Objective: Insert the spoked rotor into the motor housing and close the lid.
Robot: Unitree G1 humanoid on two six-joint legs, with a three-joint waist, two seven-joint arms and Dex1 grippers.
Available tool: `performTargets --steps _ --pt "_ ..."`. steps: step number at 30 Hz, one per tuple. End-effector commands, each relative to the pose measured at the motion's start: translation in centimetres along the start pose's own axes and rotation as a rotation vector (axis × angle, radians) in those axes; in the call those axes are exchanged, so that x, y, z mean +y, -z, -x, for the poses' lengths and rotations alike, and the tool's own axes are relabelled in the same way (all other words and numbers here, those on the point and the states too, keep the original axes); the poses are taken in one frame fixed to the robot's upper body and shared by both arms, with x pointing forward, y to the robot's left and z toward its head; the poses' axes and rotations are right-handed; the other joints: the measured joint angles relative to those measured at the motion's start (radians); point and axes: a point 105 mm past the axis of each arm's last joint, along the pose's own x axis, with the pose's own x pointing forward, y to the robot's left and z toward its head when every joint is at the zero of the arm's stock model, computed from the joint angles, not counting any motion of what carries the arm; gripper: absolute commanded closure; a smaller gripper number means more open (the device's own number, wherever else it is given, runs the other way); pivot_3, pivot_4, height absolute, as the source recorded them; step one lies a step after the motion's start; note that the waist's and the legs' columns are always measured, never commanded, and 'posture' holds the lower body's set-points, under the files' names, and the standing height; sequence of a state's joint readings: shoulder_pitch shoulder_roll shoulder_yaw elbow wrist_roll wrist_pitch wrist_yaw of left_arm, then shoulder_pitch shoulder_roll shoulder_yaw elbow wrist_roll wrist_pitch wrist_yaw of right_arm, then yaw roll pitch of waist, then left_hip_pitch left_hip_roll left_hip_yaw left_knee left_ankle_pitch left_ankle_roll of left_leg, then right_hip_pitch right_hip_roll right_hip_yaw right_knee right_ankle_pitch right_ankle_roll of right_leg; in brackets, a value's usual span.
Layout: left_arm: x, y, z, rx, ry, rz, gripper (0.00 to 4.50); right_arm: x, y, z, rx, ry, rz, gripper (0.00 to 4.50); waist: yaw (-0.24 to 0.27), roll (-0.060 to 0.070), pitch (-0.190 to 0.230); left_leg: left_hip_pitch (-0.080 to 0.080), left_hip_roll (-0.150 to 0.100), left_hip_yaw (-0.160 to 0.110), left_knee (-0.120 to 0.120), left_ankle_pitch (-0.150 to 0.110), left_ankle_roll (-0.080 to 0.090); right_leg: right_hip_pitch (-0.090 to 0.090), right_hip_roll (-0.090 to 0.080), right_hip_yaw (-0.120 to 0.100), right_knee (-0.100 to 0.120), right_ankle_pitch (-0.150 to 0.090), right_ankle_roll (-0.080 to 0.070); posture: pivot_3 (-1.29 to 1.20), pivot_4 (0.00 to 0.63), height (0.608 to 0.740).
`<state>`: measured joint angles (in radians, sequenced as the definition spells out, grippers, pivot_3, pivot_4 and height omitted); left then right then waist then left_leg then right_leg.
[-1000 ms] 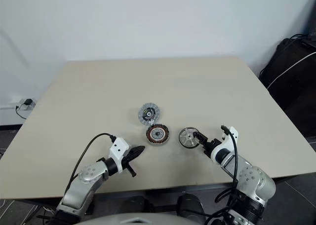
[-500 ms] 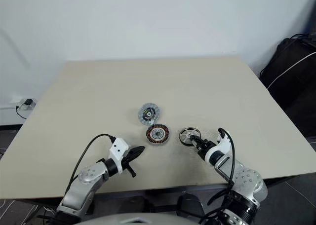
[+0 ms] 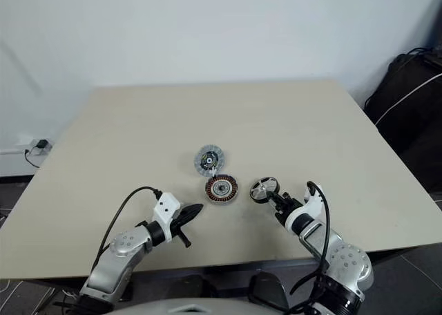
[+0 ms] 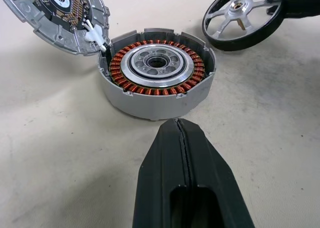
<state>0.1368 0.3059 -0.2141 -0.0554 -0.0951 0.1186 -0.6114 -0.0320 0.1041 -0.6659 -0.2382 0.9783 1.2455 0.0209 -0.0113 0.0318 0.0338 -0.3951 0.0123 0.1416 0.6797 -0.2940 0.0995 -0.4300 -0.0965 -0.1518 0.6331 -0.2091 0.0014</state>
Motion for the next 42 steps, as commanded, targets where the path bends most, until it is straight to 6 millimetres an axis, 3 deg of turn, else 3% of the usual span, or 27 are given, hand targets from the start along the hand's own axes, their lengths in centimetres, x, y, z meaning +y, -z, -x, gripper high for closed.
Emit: performTargets --steps 1,7,22,42 --pt "0.1 -1.4 -0.2 -0.049 0.005 -0.018 4.5 4.3 0.0 -0.6 -0.031 -0.182 0.02 4.11 -0.001 0.001 0.0 0.0 0.0 0.0 0.0 0.0 0.0 0.0 0.0 0.0 -0.001 0.0 0.0 0.0 0.0 0.74" --pt "0.1 -1.5 -0.1 -0.048 0.004 -0.02 4.5 6.6 1.2 -1.8 0.01 -0.266 0.023 4.11 -0.001 0.0 0.001 0.0 0.0 0.0 -0.001 -0.001 0.001 0.0 0.0 0.0 -0.001 0.0 0.0 0.0 0.0 0.74" --pt "0.3 -1.5 0.9 -0.035 -0.044 -0.014 4.5 7.9 4.8 -5.6 0.176 -0.324 0.029 4.11 -0.001 0.0 0.001 0.0 0.0 0.001 -0.001 0.001 -0.001 0.001 0.001 0.0 -0.004 0.002 0.003 0.0 0.0 0.74" --pt "0.2 -1.7 1.4 -0.028 -0.063 -0.011 4.5 6.1 6.8 -7.2 0.254 -0.277 -0.004 4.11 -0.001 0.0 0.0 -0.001 0.0 0.001 -0.001 0.001 -0.001 0.001 0.001 0.0 -0.004 0.003 0.005 0.0 0.0 0.74"
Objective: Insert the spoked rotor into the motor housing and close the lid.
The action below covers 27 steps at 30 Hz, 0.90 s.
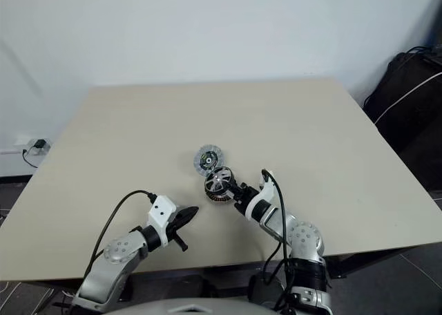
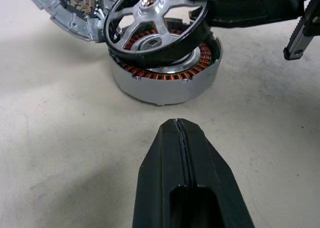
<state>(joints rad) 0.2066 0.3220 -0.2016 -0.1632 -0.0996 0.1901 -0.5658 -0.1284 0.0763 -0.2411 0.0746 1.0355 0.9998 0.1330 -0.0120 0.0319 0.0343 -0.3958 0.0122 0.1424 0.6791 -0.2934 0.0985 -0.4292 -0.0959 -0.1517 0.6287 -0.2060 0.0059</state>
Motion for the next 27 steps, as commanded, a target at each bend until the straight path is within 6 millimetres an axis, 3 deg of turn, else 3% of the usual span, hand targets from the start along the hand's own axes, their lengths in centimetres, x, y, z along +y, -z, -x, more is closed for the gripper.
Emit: performTargets --steps 1,2,11,18,25,27 --pt "0.4 -1.8 0.2 -0.056 -0.011 -0.031 4.5 1.1 0.0 -0.9 -0.002 -0.04 0.01 4.11 0.001 0.0 0.0 0.0 0.0 0.0 0.0 0.0 0.0 0.0 0.0 0.0 0.0 0.0 0.0 0.0 0.0 0.74" --pt "0.4 -1.8 0.2 -0.056 -0.01 -0.031 4.5 1.0 0.0 -0.9 -0.004 -0.039 0.011 4.11 0.001 0.0 0.0 0.0 0.0 0.0 0.0 0.0 0.0 0.0 0.0 0.0 0.0 0.0 0.0 0.0 0.0 0.74" --pt "0.2 -1.8 0.0 -0.06 -0.005 -0.026 4.5 -0.2 -0.9 0.3 -0.031 0.011 0.034 1.22 0.0 -0.001 -0.001 0.001 0.0 0.0 0.0 0.0 0.0 0.0 0.0 0.0 0.0 0.0 0.0 0.0 0.0 0.74" --pt "0.1 -1.7 -0.2 -0.061 -0.001 -0.02 4.5 -0.7 -2.0 2.4 -0.055 0.077 0.14 1.22 0.002 -0.001 -0.001 0.0 -0.001 0.0 0.0 0.0 0.0 0.001 -0.001 0.001 -0.001 0.0 0.0 0.0 0.0 0.74" --pt "-0.1 -1.7 -0.4 -0.061 0.01 -0.018 4.5 -1.0 -3.1 3.9 -0.06 0.189 0.343 1.22 0.001 0.0 -0.001 0.0 -0.001 0.0 0.0 0.0 0.0 0.0 -0.001 0.0 -0.001 0.0 0.0 0.0 0.0 0.74" --pt "-0.1 -1.7 -0.5 -0.063 0.014 -0.018 4.5 -0.9 -4.0 4.1 -0.095 0.25 0.485 1.22 0.0 0.0 -0.001 0.0 -0.001 0.0 0.0 0.0 0.0 0.0 -0.001 0.0 -0.001 0.0 0.0 0.0 0.0 0.74"
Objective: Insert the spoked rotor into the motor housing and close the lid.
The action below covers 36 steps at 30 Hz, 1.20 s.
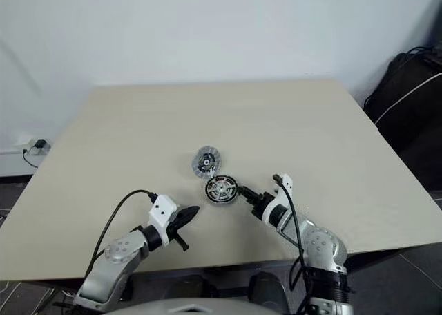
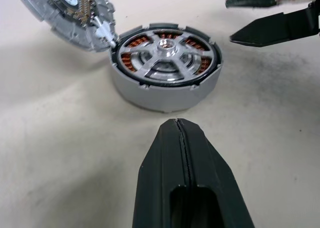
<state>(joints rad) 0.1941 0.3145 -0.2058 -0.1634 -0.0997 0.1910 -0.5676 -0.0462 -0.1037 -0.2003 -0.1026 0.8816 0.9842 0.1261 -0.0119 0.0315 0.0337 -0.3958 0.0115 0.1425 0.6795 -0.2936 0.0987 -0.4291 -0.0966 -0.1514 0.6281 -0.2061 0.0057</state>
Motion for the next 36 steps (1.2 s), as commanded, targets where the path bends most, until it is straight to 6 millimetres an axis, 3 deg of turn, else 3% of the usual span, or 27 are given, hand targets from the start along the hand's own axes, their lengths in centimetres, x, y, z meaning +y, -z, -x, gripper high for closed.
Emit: performTargets --steps 1,3,7,11,22,27,31,36 --pt "0.0 -1.3 -0.3 -0.05 0.009 -0.015 4.5 1.0 -2.2 0.2 -0.104 0.067 0.271 1.41 0.001 0.0 0.0 0.0 0.0 0.0 0.0 0.0 0.0 0.0 0.0 0.0 0.0 0.0 0.0 0.0 0.0 0.74" --pt "0.0 -1.4 -0.4 -0.052 0.012 -0.016 4.5 1.7 -2.8 0.1 -0.137 0.101 0.472 1.83 0.001 0.0 0.0 0.0 0.0 0.0 0.0 0.0 0.0 0.0 0.0 0.0 0.0 0.0 0.0 0.0 0.0 0.74" --pt "0.0 -1.5 -0.5 -0.054 0.017 -0.018 4.5 4.2 -2.9 -0.7 -0.163 0.091 0.806 3.2 0.0 -0.001 0.001 0.0 0.0 0.0 0.0 0.0 0.0 0.0 0.0 0.0 0.0 0.0 0.0 0.0 0.0 0.74" --pt "0.0 -1.5 -0.7 -0.056 0.021 -0.018 4.5 5.2 -2.3 -2.2 -0.118 0.086 0.978 4.45 0.001 -0.002 0.001 0.0 0.0 0.001 0.001 0.0 0.0 0.0 0.0 0.0 0.0 0.0 0.0 0.0 0.0 0.74" --pt "-0.2 -1.3 -0.6 -0.054 0.017 -0.014 4.5 8.5 -1.2 -6.2 -0.061 -0.014 1.036 4.48 0.001 -0.005 0.002 0.0 0.0 0.001 0.001 0.001 -0.001 0.0 0.001 0.0 0.0 0.0 0.001 0.0 0.0 0.74" --pt "-0.1 -1.3 -0.5 -0.056 0.004 -0.009 4.5 7.3 -0.2 -6.9 0.007 -0.002 1.031 4.48 0.0 -0.005 0.002 0.0 0.0 0.001 0.001 0.001 -0.001 0.001 0.001 0.0 0.001 0.0 0.001 0.0 0.0 0.74" --pt "-0.1 -1.1 -0.2 -0.054 -0.011 0.0 4.5 5.0 1.9 -7.1 0.133 0.016 1.042 4.48 -0.002 -0.005 0.001 0.0 0.0 0.001 0.001 0.001 -0.002 0.001 0.001 0.0 0.001 0.0 0.001 0.0 0.0 0.74" --pt "-0.1 -1.0 -0.1 -0.053 -0.019 0.004 4.5 4.9 1.4 -6.6 0.127 0.0 1.039 4.48 -0.002 -0.007 -0.001 0.001 0.0 0.001 0.001 0.001 -0.002 0.001 0.001 0.0 0.002 0.0 0.0 0.0 0.0 0.74"
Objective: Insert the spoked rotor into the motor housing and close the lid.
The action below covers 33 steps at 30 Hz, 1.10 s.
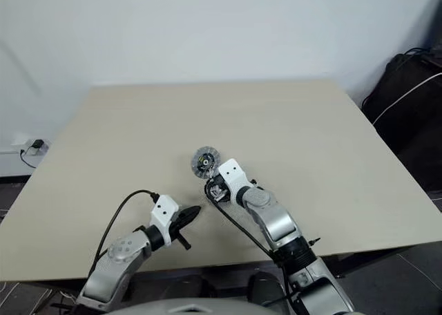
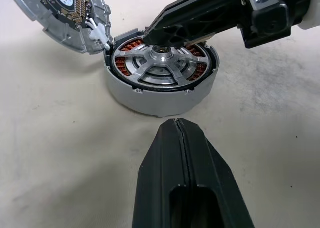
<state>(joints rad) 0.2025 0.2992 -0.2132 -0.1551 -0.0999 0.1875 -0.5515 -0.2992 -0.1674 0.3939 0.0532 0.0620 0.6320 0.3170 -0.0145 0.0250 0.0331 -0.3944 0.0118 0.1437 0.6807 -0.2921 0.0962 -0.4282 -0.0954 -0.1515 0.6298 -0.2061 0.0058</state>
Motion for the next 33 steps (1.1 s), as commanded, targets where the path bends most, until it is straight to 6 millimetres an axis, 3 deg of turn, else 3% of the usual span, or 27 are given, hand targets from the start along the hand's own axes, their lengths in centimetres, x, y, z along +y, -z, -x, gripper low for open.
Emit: performTargets --steps 1,8,15,21,33 --pt "0.1 -1.3 0.0 -0.053 -0.009 -0.015 4.5 -0.2 -0.7 0.5 -0.026 -0.024 0.003 4.48 0.0 0.0 0.0 0.0 0.0 0.0 0.0 0.0 0.0 0.0 0.0 0.0 0.0 0.0 0.0 0.0 0.0 0.74" --pt "0.1 -1.3 -0.3 -0.056 -0.002 -0.014 4.5 -0.5 -3.6 2.9 -0.073 -0.153 0.281 4.48 0.002 0.0 0.0 -0.001 0.0 0.0 0.001 0.0 0.0 0.0 -0.001 0.0 0.0 0.0 0.0 0.0 0.0 0.74" --pt "-0.1 -1.4 -0.6 -0.062 0.012 -0.012 4.5 0.1 -2.1 5.5 0.116 -0.361 0.684 2.37 0.005 -0.001 0.0 -0.001 0.0 -0.001 0.002 0.0 0.001 0.0 -0.001 -0.002 0.0 0.0 -0.001 0.0 0.0 0.74" --pt "-0.2 -1.4 -0.9 -0.068 0.019 -0.01 4.5 0.9 -2.1 5.6 0.152 -0.44 0.788 2.37 0.006 -0.004 0.001 -0.001 0.0 -0.001 0.003 -0.001 0.002 0.0 -0.001 -0.003 0.0 0.0 0.0 0.0 0.0 0.74" --pt "-0.3 -1.2 -0.7 -0.066 0.016 -0.005 4.5 1.0 -2.0 3.8 0.17 -0.46 0.813 2.37 0.006 -0.007 0.002 -0.001 0.0 -0.001 0.004 -0.001 0.002 0.001 -0.002 -0.002 0.0 0.001 0.0 0.0 0.0 0.74"
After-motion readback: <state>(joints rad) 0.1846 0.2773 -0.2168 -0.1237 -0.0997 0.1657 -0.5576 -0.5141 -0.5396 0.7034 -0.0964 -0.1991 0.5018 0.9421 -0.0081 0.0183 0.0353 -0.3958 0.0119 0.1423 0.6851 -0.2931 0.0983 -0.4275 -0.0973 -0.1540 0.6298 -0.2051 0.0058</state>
